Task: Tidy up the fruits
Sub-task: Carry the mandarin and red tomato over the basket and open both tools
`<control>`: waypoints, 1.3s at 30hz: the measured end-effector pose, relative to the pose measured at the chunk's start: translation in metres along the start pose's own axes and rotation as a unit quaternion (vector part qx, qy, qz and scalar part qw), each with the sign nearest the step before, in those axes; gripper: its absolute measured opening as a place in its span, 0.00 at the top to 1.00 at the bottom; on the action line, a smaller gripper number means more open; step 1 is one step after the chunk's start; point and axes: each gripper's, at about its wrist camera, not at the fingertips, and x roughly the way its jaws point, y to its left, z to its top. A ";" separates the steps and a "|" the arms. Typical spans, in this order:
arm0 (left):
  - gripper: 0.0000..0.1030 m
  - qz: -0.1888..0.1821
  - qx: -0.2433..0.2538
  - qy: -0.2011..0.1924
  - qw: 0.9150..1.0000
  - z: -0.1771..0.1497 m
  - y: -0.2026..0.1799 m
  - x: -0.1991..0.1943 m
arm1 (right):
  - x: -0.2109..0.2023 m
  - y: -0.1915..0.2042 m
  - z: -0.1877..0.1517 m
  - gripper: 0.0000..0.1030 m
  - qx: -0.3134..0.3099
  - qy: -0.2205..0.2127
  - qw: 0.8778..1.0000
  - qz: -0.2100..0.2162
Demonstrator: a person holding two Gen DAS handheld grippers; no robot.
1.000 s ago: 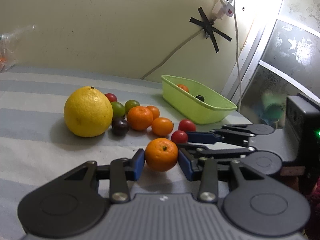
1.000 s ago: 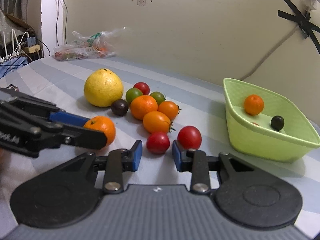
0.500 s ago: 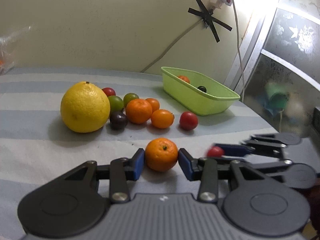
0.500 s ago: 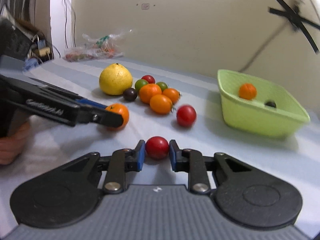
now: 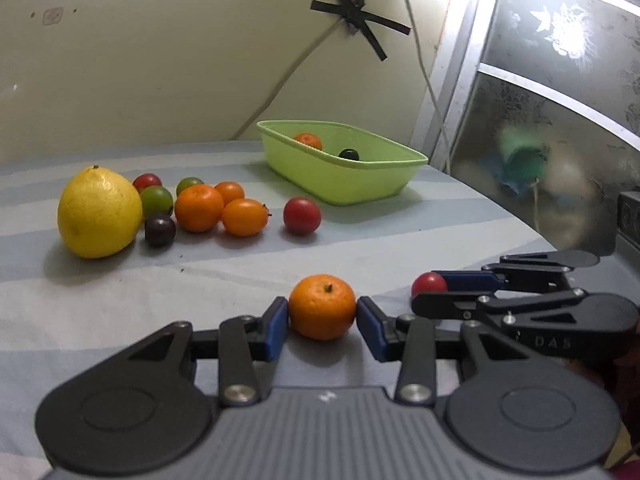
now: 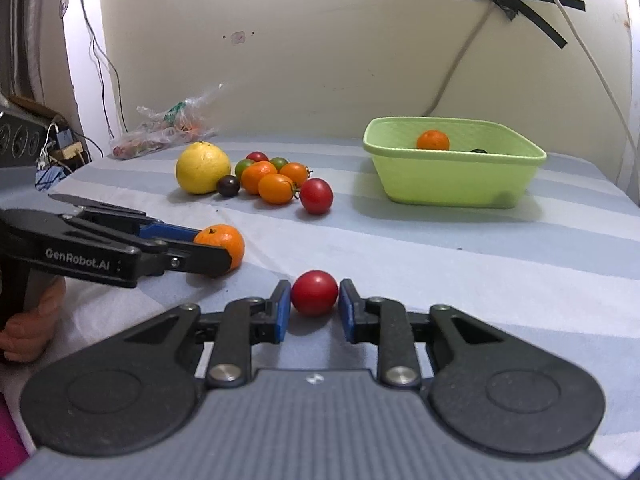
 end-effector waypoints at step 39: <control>0.63 0.005 0.025 -0.048 0.999 0.109 -0.038 0.069 | 0.024 -0.089 0.066 0.73 0.026 -0.122 0.987 -0.103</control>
